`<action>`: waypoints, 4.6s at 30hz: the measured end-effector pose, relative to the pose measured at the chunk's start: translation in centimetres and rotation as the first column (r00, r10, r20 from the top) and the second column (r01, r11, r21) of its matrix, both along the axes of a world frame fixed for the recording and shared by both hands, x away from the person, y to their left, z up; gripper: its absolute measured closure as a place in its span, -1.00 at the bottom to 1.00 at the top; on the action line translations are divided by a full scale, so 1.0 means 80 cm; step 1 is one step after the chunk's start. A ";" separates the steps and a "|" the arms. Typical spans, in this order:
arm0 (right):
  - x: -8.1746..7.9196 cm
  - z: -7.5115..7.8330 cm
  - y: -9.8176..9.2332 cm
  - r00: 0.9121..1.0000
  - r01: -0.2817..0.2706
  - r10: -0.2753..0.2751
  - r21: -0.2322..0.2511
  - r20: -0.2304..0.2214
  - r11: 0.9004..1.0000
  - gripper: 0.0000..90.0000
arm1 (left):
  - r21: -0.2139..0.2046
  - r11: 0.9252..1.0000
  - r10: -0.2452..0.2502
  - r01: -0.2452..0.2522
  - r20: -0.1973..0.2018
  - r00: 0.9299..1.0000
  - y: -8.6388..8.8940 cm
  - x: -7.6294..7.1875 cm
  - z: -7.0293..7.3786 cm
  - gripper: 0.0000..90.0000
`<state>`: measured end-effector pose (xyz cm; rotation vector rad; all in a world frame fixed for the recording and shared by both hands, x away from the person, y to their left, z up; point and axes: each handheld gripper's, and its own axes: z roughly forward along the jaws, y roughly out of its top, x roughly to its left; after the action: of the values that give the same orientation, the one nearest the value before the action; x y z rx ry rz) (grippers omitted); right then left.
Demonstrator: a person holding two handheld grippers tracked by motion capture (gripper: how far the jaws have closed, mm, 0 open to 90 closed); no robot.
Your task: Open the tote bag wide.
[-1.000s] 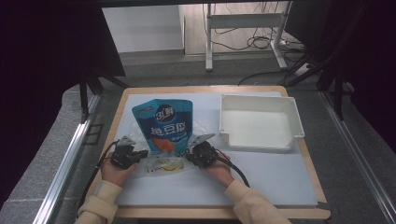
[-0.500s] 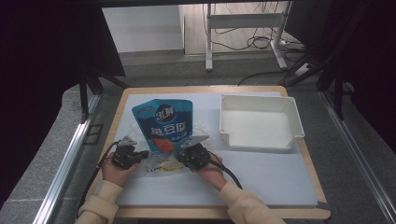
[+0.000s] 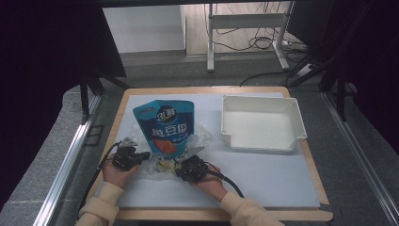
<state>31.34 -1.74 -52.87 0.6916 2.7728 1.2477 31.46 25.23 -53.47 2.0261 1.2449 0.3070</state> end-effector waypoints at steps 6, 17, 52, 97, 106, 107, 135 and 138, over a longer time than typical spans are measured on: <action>0.019 0.051 -0.032 0.990 0.107 -0.114 0.081 0.081 0.991 0.97 | 0.000 1.000 0.002 -0.002 -0.001 1.000 0.000 0.000 -0.001 1.00; 0.066 0.024 -0.083 0.946 0.318 -0.317 -0.005 0.067 0.948 0.97 | 0.000 1.000 0.001 -0.001 -0.002 1.000 0.000 0.000 -0.001 1.00; 0.077 0.103 -0.087 0.956 0.280 -0.288 0.125 0.052 0.952 0.97 | 0.003 1.000 0.002 -0.002 0.005 1.000 0.000 0.000 0.000 1.00; 0.058 0.041 -0.115 0.956 0.278 -0.290 0.176 0.047 0.944 0.97 | -0.145 0.989 0.025 -0.005 0.133 0.991 0.019 -0.019 0.033 0.92; 0.049 0.081 -0.119 0.959 0.237 -0.268 0.260 0.091 0.936 0.95 | -0.251 0.968 0.056 0.001 0.220 0.974 0.040 -0.043 0.067 0.76; 0.049 0.085 -0.120 0.959 0.235 -0.267 0.268 0.093 0.934 0.94 | -0.256 0.967 0.056 0.003 0.223 0.973 0.041 -0.046 0.070 0.73; 0.037 0.122 -0.146 0.954 0.204 -0.253 0.272 0.160 0.941 -0.04 | -0.199 0.979 0.074 -0.039 0.174 0.982 0.030 -0.061 0.080 -0.22; 0.036 0.125 -0.148 0.951 0.214 -0.264 0.278 0.160 0.937 -0.07 | -0.197 0.980 0.070 -0.035 0.176 0.982 0.029 -0.063 0.081 -0.22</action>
<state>34.22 -13.60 -42.86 0.8425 2.3119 1.5427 26.45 27.58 -47.02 1.7613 1.1688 0.3730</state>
